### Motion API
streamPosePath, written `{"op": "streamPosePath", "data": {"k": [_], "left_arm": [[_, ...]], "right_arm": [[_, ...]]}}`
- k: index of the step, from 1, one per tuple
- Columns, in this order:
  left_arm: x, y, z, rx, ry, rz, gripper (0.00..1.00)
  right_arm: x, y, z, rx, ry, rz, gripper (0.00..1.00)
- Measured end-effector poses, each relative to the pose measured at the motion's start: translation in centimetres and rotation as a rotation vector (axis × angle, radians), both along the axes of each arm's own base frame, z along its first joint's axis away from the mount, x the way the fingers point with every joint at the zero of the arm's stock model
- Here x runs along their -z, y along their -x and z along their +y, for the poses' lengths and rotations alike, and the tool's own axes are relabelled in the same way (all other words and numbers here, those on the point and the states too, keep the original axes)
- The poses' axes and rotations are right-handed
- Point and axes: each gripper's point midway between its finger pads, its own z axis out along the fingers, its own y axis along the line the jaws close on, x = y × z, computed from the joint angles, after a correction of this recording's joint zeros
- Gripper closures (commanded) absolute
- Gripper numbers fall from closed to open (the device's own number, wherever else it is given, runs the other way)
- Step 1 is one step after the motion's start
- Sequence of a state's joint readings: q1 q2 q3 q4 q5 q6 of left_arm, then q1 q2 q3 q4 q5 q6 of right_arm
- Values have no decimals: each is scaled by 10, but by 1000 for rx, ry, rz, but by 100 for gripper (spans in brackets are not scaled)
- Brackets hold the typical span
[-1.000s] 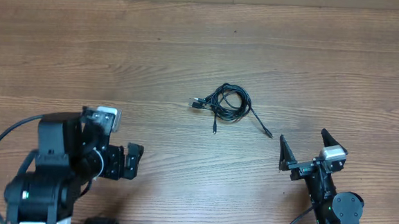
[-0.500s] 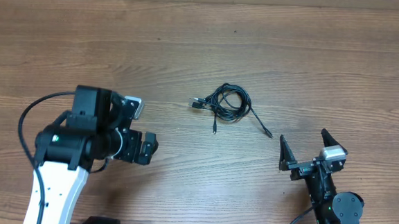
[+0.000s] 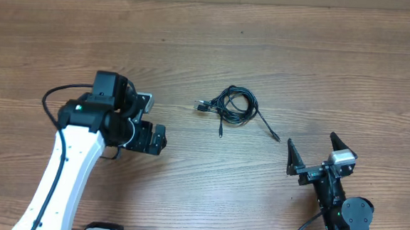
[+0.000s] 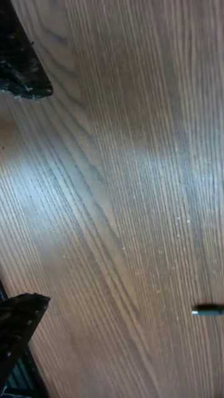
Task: Untangle cables
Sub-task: 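Raise the left arm and swing it forward toward the black cable bundle, then move the left gripper over the USB plug ends of the cable bundle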
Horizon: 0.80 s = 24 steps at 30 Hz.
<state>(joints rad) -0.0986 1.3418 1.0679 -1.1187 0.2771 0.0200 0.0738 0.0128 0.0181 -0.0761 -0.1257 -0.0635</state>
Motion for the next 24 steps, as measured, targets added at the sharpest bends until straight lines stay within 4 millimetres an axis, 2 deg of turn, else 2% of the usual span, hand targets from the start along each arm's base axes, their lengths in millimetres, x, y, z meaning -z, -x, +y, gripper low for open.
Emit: {"op": "streamPosePath", "data": {"k": [5, 15, 24], "left_arm": [[8, -8, -1, -17, 2, 11, 0], [5, -19, -5, -11, 18, -33, 1], [-14, -29, -28, 72, 29, -106, 0]], "right_arm": [[0, 0, 0, 0, 0, 0, 0], [0, 0, 0, -1, 0, 0, 0], [0, 0, 0, 0, 0, 0, 0]]}}
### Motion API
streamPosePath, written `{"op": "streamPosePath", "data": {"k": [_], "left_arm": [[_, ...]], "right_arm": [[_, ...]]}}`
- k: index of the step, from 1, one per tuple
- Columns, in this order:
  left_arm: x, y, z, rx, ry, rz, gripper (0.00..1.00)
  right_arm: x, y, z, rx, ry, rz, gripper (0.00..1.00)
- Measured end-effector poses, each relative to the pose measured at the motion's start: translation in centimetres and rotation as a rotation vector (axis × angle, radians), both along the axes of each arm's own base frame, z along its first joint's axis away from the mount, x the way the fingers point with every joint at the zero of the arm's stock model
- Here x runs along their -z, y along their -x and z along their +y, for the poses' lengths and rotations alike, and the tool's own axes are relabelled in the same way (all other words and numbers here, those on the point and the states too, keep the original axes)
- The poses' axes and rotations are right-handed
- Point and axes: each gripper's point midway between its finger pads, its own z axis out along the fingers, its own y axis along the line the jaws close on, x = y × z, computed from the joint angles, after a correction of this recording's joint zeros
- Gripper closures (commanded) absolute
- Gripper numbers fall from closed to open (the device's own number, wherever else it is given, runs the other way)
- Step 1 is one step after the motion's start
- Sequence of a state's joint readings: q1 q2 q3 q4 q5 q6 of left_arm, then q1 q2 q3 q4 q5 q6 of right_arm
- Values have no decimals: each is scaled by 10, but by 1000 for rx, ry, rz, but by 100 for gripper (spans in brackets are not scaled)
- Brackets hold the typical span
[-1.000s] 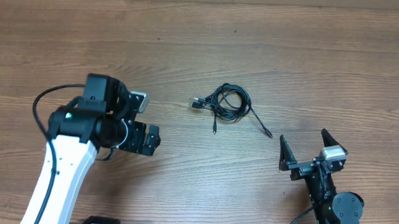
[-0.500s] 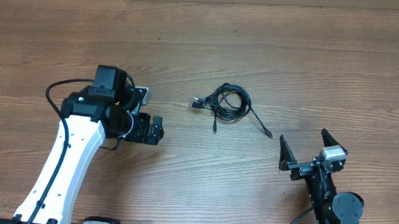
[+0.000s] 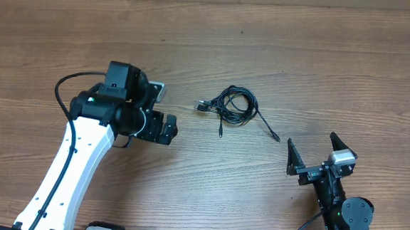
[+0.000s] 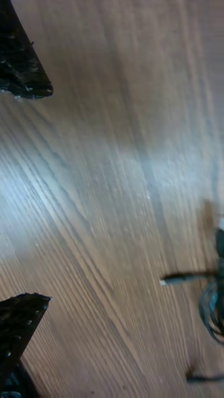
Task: Untangle cables
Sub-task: 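Move the left gripper over the USB plug ends of the cable bundle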
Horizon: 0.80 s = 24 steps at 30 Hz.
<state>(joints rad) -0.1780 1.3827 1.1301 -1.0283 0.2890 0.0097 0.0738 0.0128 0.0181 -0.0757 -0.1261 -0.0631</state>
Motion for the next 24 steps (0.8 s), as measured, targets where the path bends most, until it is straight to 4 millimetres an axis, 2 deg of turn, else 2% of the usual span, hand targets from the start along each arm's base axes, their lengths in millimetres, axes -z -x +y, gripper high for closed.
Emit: {"op": "streamPosePath", "data": {"k": [11, 17, 24], "left_arm": [[-25, -9, -27, 146, 1, -108, 0], [-27, -7, -35, 204, -4, -126, 0], [-27, -7, -36, 228, -10, -137, 0]], "right_arm": [[0, 0, 0, 0, 0, 0, 0], [0, 0, 0, 0, 0, 1, 0], [0, 0, 0, 0, 0, 0, 0]]}}
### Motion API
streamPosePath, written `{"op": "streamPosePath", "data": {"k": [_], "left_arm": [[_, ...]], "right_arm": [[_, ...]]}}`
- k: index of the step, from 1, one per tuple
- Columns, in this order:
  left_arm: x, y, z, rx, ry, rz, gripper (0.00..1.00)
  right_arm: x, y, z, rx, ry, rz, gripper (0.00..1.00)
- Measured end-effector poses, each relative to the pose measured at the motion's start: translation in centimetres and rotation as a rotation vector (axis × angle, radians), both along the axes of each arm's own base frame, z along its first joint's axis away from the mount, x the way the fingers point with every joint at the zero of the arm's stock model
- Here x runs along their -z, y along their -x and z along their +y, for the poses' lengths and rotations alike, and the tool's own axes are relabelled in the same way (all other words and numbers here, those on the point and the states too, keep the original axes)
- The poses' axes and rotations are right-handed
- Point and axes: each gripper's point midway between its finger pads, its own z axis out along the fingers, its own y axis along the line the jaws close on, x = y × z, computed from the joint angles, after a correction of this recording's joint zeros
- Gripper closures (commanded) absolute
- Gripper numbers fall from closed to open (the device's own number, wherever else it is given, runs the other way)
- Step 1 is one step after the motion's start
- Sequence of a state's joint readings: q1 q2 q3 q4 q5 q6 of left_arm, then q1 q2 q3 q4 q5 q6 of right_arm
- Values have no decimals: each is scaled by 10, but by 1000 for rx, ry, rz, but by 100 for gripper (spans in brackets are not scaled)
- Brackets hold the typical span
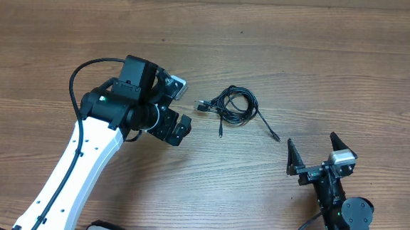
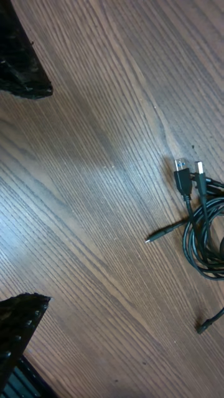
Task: Untangle cables
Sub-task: 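Move the left gripper over the USB plug ends of the cable bundle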
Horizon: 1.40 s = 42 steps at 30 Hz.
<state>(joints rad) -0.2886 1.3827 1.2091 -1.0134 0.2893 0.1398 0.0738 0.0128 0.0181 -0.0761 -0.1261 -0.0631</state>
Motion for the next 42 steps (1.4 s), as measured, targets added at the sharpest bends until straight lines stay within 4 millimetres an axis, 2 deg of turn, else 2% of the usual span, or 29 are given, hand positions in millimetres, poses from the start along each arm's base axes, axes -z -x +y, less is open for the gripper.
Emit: {"op": "streamPosePath", "data": {"k": [29, 42], "left_arm": [[-1, -2, 0, 21, -9, -20, 0], [-6, -14, -3, 21, 6, -73, 0]], "right_arm": [[0, 0, 0, 0, 0, 0, 0], [0, 0, 0, 0, 0, 0, 0]]}}
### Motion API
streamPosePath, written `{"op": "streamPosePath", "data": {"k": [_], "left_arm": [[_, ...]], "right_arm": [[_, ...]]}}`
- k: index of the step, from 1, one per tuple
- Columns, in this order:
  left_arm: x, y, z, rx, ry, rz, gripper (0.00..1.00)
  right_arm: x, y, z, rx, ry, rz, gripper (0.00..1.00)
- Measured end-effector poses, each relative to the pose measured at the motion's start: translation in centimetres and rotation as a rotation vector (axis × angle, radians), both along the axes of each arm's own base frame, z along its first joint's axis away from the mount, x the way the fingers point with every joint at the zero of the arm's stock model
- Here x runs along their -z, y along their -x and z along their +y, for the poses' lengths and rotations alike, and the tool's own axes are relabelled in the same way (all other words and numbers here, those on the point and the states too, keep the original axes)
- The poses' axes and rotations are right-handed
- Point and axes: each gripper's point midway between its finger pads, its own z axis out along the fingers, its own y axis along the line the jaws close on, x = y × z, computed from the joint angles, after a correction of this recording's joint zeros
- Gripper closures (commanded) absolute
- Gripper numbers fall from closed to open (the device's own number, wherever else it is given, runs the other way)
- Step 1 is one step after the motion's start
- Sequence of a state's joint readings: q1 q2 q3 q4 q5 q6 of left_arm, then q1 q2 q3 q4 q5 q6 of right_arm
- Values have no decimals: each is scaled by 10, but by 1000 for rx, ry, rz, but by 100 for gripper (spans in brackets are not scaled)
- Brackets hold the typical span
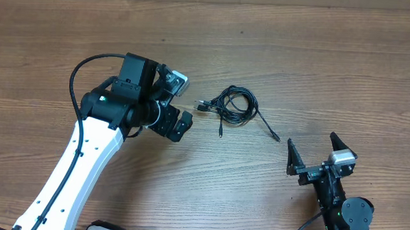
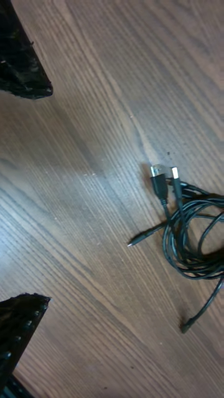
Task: Untangle cables
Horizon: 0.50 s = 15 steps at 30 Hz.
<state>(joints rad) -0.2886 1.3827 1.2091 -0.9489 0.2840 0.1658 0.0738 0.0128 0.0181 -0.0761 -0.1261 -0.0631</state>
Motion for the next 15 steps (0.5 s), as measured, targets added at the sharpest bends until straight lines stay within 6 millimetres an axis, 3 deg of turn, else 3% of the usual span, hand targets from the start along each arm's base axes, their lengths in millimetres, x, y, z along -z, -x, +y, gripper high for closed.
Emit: {"op": "streamPosePath", "data": {"k": [11, 15], "left_arm": [[-7, -14, -4, 0, 19, -64, 0], [-1, -15, -8, 11, 12, -51, 1]], "right_arm": [[0, 0, 0, 0, 0, 0, 0], [0, 0, 0, 0, 0, 0, 0]]}}
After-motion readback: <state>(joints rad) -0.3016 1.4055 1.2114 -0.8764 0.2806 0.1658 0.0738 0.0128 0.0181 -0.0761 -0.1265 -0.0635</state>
